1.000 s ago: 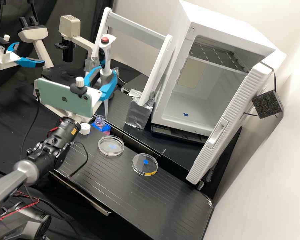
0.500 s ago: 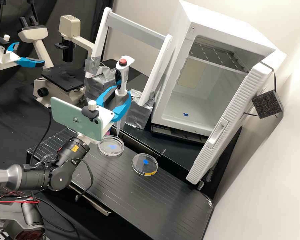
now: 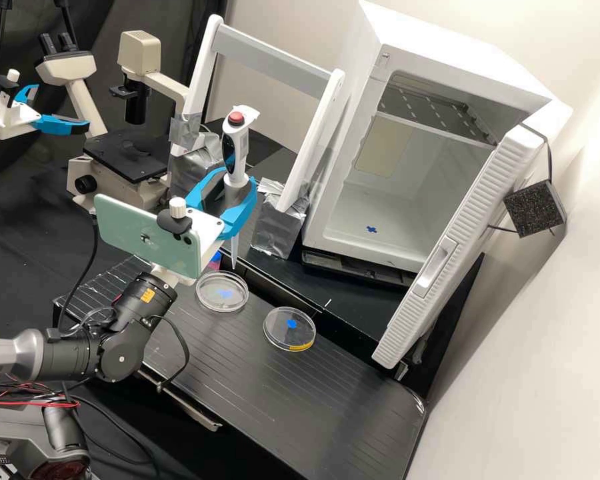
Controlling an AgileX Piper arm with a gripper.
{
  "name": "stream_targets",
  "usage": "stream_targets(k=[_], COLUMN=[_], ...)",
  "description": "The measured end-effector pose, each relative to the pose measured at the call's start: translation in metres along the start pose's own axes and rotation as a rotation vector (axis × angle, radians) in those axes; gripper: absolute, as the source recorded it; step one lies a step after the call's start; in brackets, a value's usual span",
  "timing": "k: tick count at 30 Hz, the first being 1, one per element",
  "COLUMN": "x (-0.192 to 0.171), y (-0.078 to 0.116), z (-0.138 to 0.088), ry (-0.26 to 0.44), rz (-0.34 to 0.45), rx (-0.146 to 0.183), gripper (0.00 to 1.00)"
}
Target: Use the pipette
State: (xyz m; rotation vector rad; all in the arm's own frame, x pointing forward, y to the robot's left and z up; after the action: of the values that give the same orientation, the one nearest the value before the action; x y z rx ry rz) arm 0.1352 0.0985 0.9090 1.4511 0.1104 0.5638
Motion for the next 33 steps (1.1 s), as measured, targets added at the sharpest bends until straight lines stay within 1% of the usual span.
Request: stream_targets(k=[3, 6, 7, 10, 12, 13, 15, 18, 19, 21, 23, 24, 25, 28, 30, 33], x=[0.002, 0.012, 0.017, 0.035, 0.053, 0.058, 0.077, 0.102, 0.11, 0.126, 0.141, 0.148, 0.159, 0.181, 0.192, 0.208], y=[-0.001, -0.001, 0.001, 0.002, 0.005, 0.004, 0.007, 0.008, 0.01, 0.011, 0.01, 0.012, 0.014, 0.013, 0.011, 0.007], z=[-0.003, -0.01, -0.014, -0.025, -0.037, -0.039, -0.05, -0.061, -0.066, -0.071, -0.074, -0.078, -0.083, -0.088, -0.093, -0.095], ry=[0.019, 0.061, 0.079, 0.11, 0.147, 0.146, 0.156, 0.143, 0.145, 0.13, 0.105, 0.097, 0.089, 0.048, 0.037, 0.003], rz=[-0.011, -0.047, -0.056, -0.107, -0.149, -0.164, -0.199, -0.238, -0.245, -0.268, -0.288, -0.293, -0.291, -0.308, -0.315, -0.327], rx=[0.009, 0.026, 0.027, 0.047, 0.06, 0.062, 0.065, 0.069, 0.064, 0.038, 0.029, 0.016, 0.012, 0.01, 0.012, 0.01], gripper=[0.0, 0.0, 0.0, 0.0, 0.0, 0.0, 0.0, 0.0, 0.0, 0.0, 0.0, 0.0, 0.0, 0.0, 0.0, 0.0])
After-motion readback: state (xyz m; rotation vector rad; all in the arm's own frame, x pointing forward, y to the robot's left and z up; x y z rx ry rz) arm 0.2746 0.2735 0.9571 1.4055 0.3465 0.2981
